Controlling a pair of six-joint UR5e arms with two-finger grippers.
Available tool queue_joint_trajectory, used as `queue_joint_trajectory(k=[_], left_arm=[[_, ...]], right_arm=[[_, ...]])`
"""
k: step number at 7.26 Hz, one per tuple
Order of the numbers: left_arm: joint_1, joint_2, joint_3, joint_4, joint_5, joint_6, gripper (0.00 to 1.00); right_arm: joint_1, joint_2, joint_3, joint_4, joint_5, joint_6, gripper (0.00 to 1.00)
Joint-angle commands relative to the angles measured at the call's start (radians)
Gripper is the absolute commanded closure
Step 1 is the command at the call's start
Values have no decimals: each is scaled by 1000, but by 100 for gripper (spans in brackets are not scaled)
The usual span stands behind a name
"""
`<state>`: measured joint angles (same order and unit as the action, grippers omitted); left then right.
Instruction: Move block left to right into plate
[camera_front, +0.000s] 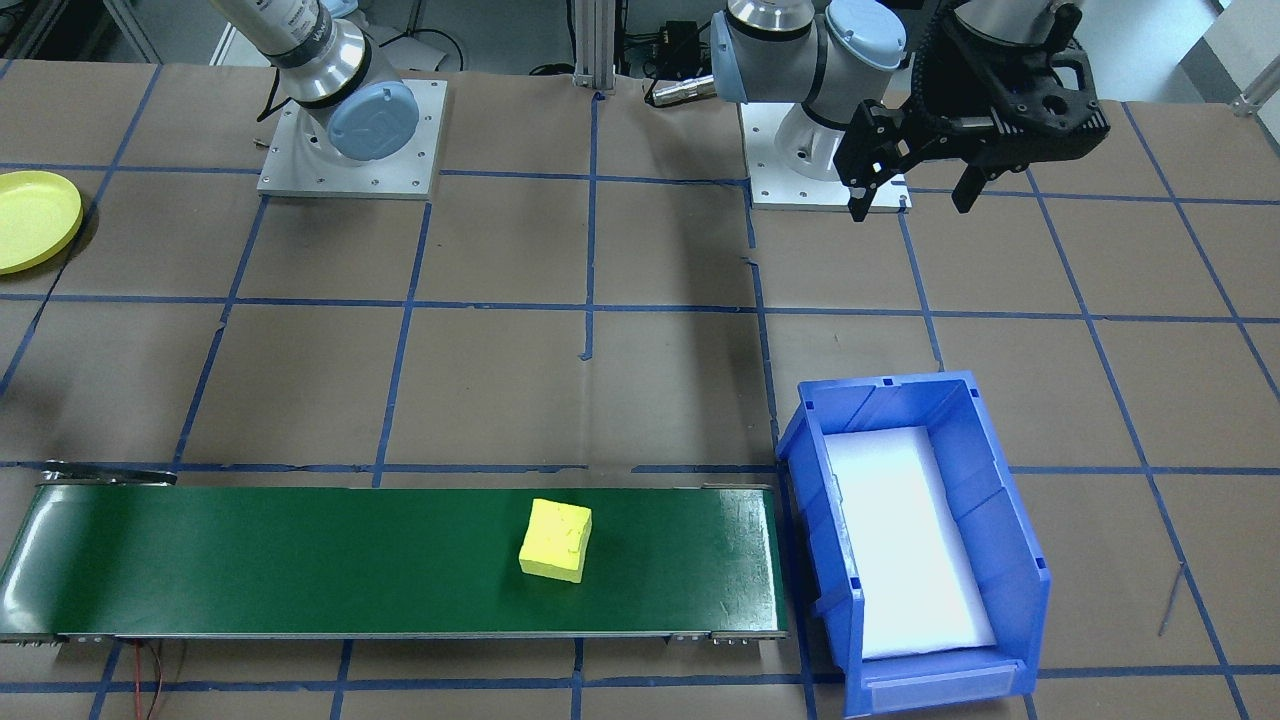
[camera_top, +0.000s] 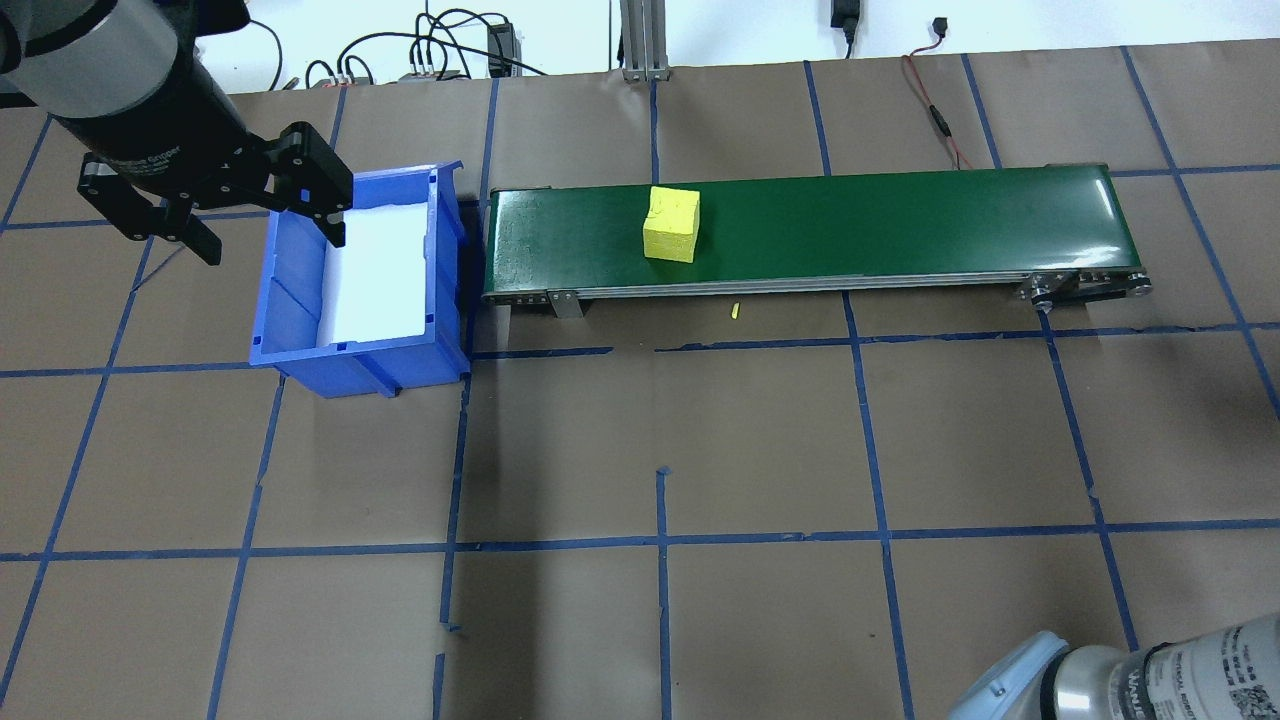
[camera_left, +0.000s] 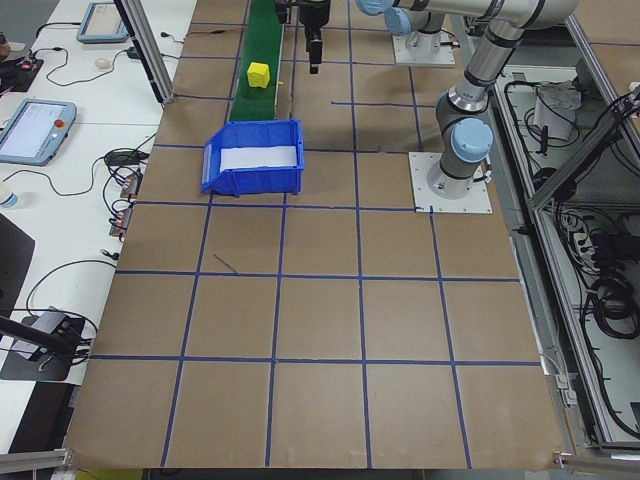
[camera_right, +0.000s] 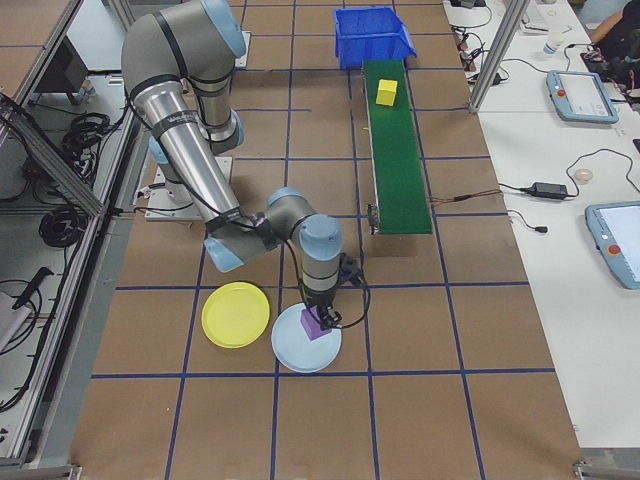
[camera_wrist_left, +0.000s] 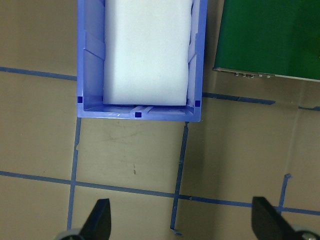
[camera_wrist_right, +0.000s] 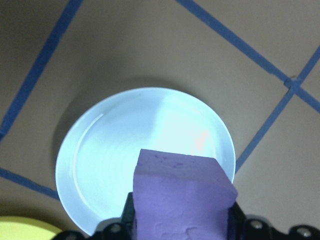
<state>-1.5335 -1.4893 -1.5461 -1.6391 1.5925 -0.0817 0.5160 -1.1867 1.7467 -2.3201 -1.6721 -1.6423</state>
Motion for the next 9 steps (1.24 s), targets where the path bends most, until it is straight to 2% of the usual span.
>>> queue_joint_trajectory(k=[1, 2, 3, 7, 9], left_arm=[[-7, 0, -2, 4, 1, 2, 0], [-7, 0, -2, 5, 1, 2, 0], [-7, 0, -2, 5, 1, 0, 0], [-7, -8, 4, 12, 1, -3, 0], [-5, -9, -3, 16, 0, 6, 0]], right_arm=[[-82, 18, 13, -24, 28, -69, 40], [-83, 16, 22, -21, 64, -60, 30], [-83, 15, 39, -21, 99, -56, 0], [-50, -7, 39, -6, 124, 122, 0], [121, -59, 31, 69, 178, 284, 4]])
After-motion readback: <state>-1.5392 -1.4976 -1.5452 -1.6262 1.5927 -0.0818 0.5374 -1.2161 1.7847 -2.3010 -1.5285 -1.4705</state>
